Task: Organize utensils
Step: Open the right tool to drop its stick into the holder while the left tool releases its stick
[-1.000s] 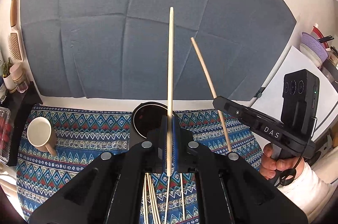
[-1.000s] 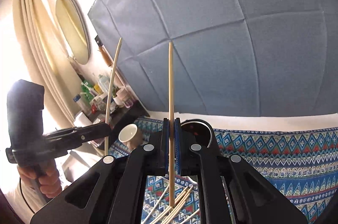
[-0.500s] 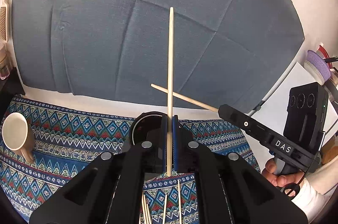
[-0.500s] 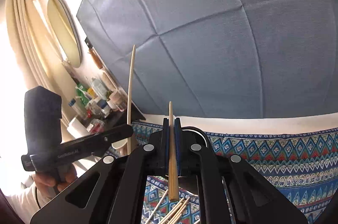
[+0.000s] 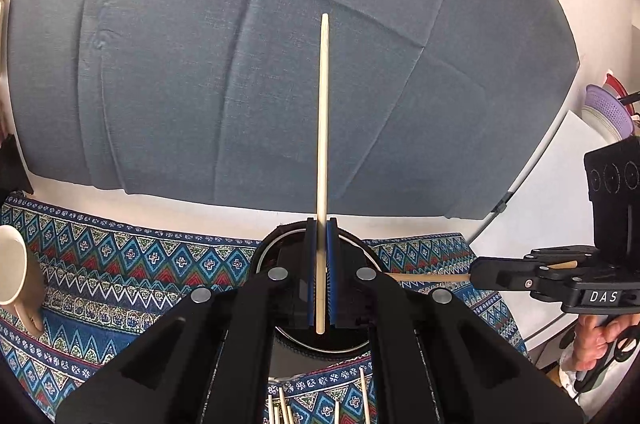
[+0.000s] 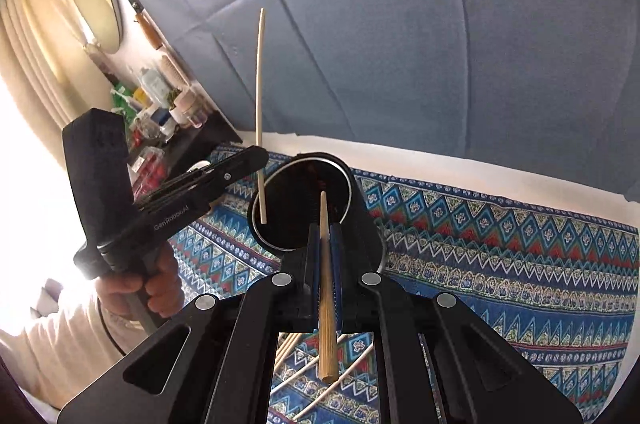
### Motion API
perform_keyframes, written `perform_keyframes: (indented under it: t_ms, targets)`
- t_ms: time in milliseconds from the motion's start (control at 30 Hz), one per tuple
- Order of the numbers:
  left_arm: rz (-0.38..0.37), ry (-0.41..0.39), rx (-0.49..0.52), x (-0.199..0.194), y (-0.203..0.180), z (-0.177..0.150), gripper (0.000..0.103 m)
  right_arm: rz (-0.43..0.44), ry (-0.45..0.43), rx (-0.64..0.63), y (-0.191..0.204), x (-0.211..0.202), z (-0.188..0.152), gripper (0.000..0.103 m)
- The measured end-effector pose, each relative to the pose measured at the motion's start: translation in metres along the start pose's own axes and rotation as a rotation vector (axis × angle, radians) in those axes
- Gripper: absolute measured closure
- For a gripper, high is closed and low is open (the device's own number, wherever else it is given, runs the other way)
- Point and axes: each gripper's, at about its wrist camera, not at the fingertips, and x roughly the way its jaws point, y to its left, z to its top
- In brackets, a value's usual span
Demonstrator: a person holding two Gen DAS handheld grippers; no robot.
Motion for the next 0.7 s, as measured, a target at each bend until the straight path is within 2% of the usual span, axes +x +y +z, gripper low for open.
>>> perform_keyframes:
  t_ms: [200, 500, 533, 567, 600, 633, 667, 700]
  targets:
    - [0.020, -0.002, 0.050, 0.013, -0.006, -0.016, 0.098, -0.023, 0.068, 0.022, 0.000, 0.024, 0.007, 0.098]
    - [0.027, 0.008, 0.040, 0.015, -0.002, -0.028, 0.097, -0.044, 0.059, 0.026, 0.001, 0.032, 0.018, 0.094]
    - [0.025, 0.003, 0.038, 0.012, -0.002, -0.027, 0.087, -0.039, 0.052, 0.022, 0.002, 0.031, 0.019, 0.094]
    - [0.024, -0.006, 0.032, 0.007, 0.000, -0.028, 0.068, -0.041, 0.045, 0.020, 0.002, 0.029, 0.020, 0.093]
    - [0.037, -0.014, 0.025, 0.003, 0.002, -0.027, 0.060, -0.047, 0.036, 0.020, 0.002, 0.026, 0.022, 0.092]
    - [0.042, -0.025, 0.019, -0.002, 0.003, -0.027, 0.054, -0.052, 0.022, 0.020, 0.002, 0.023, 0.023, 0.083]
    - [0.035, -0.033, 0.017, -0.007, 0.005, -0.026, 0.054, -0.059, 0.007, 0.024, 0.001, 0.019, 0.025, 0.070]
    - [0.041, -0.034, 0.017, -0.010, 0.006, -0.026, 0.053, -0.067, -0.010, 0.027, 0.001, 0.015, 0.026, 0.066]
